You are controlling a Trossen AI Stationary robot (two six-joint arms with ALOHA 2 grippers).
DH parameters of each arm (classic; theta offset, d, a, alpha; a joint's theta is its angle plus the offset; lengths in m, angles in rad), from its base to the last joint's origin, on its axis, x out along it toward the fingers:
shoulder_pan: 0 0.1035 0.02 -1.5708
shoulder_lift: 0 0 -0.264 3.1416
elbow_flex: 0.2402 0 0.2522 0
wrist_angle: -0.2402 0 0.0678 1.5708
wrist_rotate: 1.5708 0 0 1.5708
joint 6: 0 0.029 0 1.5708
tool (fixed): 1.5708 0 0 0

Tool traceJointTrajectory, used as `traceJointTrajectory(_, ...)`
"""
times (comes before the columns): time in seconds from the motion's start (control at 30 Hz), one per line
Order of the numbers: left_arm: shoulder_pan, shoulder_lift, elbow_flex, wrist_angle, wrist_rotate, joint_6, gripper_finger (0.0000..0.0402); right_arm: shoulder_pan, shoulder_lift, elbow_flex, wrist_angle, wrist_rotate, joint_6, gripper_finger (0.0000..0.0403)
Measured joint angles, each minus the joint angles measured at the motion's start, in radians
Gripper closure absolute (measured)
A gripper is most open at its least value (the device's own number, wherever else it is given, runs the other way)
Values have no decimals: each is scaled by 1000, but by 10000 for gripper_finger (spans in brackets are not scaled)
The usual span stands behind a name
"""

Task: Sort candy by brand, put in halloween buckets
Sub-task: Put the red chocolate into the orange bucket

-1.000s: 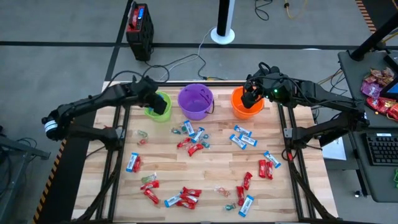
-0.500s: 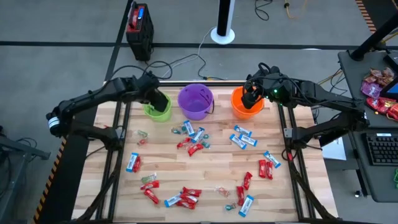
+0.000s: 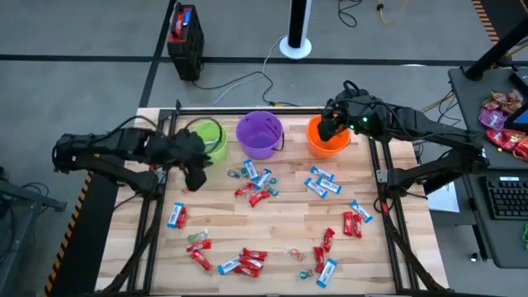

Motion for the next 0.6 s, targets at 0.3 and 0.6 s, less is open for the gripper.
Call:
traceJointTrajectory(0.3,-116,-163,-231,156,-26,-65,329,157,252,1,250,-477,-151,225)
traceJointTrajectory(0.6,-131,-303,-366,335,-30,-104,329,286,569,95,208,-444,-210,225)
